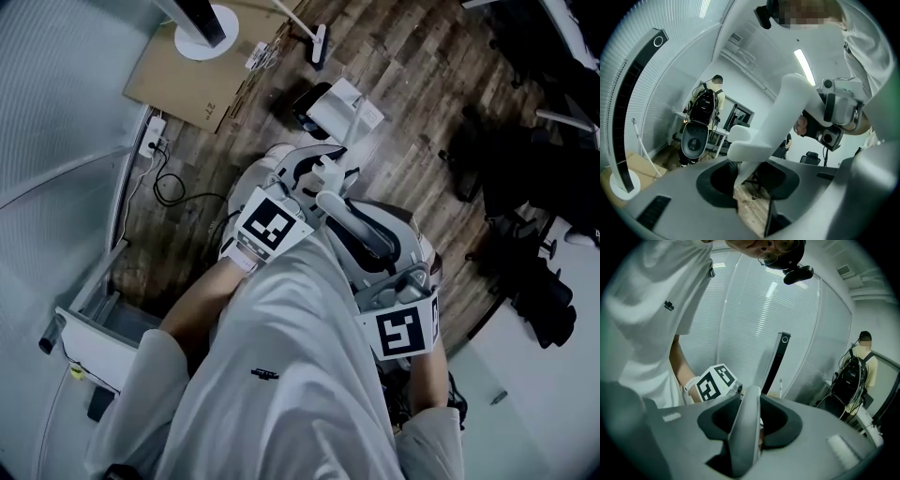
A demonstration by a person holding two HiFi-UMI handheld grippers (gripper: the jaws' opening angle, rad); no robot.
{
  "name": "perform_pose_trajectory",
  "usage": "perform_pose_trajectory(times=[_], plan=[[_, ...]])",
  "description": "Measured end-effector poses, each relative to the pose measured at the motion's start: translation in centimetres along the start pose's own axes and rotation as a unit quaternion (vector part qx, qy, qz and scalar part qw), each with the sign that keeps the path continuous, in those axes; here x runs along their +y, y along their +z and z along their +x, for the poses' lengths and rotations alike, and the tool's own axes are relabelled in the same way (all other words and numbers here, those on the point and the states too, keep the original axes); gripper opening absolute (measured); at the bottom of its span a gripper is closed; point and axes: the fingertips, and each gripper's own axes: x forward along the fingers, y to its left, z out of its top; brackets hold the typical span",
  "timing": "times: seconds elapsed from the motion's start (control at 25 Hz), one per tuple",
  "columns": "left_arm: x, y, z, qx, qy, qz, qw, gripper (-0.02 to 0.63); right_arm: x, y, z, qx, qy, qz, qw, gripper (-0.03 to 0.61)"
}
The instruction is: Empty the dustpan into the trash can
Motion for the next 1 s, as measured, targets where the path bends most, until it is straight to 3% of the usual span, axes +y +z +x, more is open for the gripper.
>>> perform_pose_trajectory(times=[0.52,0.76,1.0], plan=[[-0.1,1.6,0.8,-0.011,-0.005,0.013,0.9998,0.132,-1.1,0.9,-0.6,-0.012,-0.012,-0.015,1.000,0.140],[0.9,0.7,-0.1,0.004,0.010,0.017,0.9998,0.132,0.1,0.4,0.6,-0.013,0.015,-0.012,1.000,0.138],[1.9,-0.6,-1.6,0.011,0.037,-0.007,0.9992,0.132,0.5,0.6,1.7,-0.028,0.040,0.013,0.999,0.138]])
